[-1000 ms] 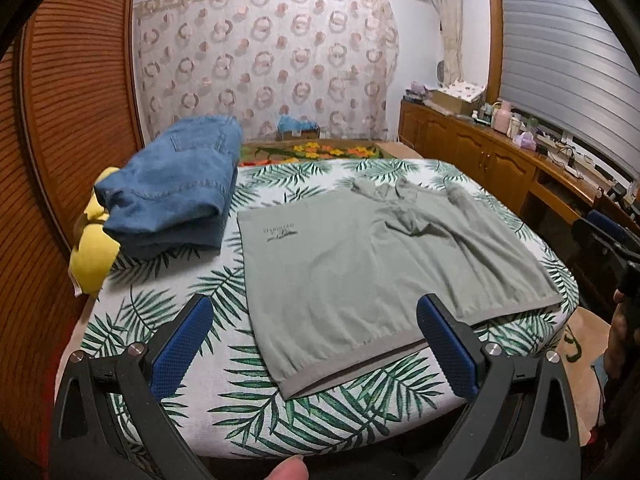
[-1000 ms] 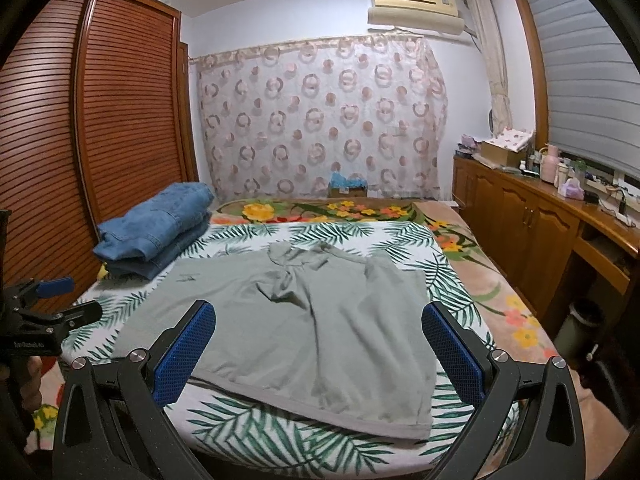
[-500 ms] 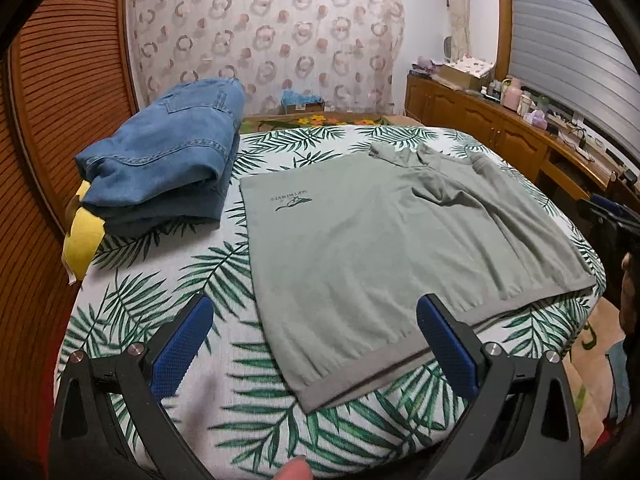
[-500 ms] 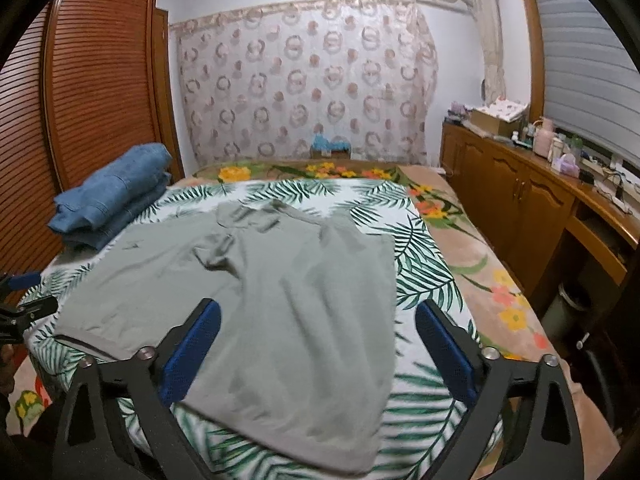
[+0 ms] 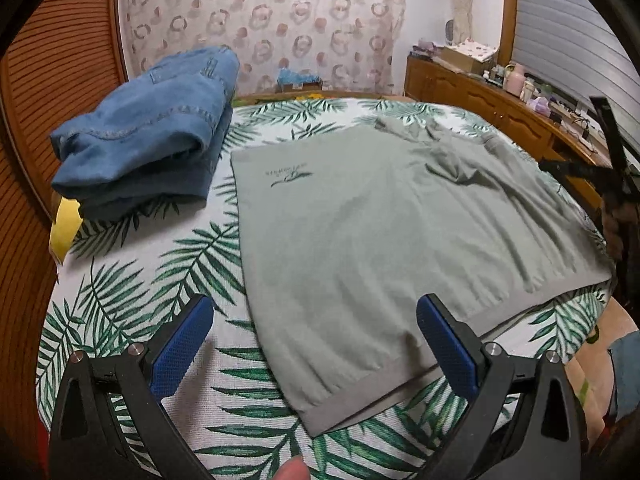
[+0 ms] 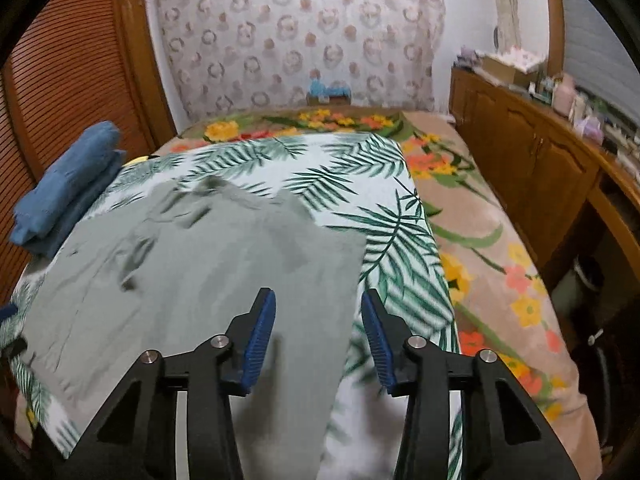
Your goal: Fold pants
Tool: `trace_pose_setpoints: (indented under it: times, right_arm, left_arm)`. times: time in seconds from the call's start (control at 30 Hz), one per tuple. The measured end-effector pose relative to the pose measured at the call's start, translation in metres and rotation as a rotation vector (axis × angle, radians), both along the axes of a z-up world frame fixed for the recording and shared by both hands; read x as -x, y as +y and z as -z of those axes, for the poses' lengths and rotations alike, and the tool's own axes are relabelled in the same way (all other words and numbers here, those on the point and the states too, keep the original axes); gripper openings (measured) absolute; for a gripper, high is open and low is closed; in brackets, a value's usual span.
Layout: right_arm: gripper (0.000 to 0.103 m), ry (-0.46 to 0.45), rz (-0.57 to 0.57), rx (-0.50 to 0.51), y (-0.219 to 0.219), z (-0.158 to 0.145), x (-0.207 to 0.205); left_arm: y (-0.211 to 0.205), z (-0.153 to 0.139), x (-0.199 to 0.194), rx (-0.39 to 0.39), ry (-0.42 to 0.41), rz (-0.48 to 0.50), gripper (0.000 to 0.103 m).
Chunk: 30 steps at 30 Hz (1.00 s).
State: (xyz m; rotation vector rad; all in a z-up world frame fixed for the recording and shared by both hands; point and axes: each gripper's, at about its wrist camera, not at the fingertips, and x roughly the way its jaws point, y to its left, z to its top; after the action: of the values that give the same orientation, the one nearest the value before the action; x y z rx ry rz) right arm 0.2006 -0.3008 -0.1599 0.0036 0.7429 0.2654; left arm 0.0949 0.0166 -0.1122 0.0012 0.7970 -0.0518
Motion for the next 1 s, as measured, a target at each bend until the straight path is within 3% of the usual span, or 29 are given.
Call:
trace_pose_setpoints:
  times: [0.2, 0.33, 0.47, 0.5, 0.87, 0.93, 1.0]
  right_arm:
    - [0.031, 0.086, 0.010, -0.056, 0.000, -0.008, -0.018]
    - [0.028, 0.094, 0.002, -0.016, 0.009, -0.020, -0.014]
    - [0.004, 0.087, 0.004, 0.027, 0.010, -0.029, -0.007]
    - [0.002, 0.087, 0.008, 0.024, 0.006, -0.029, -0.003]
    - [0.003, 0.042, 0.094, 0.036, -0.018, -0.036, 0.017]
    - [0.008, 0.021, 0.102, 0.053, -0.017, -0.039, 0.026]
    - [0.020, 0.012, 0.092, 0.066, -0.012, -0.041, 0.039]
  left_arm:
    - [0.003, 0.015, -0.006, 0.013, 0.046, -0.001, 0.102]
    - [0.001, 0.017, -0.004, -0.004, 0.029, -0.004, 0.102]
    - [0.001, 0.018, -0.005, -0.003, 0.019, 0.001, 0.102]
    - [0.001, 0.018, -0.004, -0.003, 0.015, 0.003, 0.102]
    - [0.003, 0.019, -0.001, 0.000, -0.002, 0.013, 0.102]
    - [0.003, 0.018, -0.001, -0.001, 0.011, 0.015, 0.102]
    - [0.006, 0.015, 0.001, 0.012, 0.027, 0.008, 0.102]
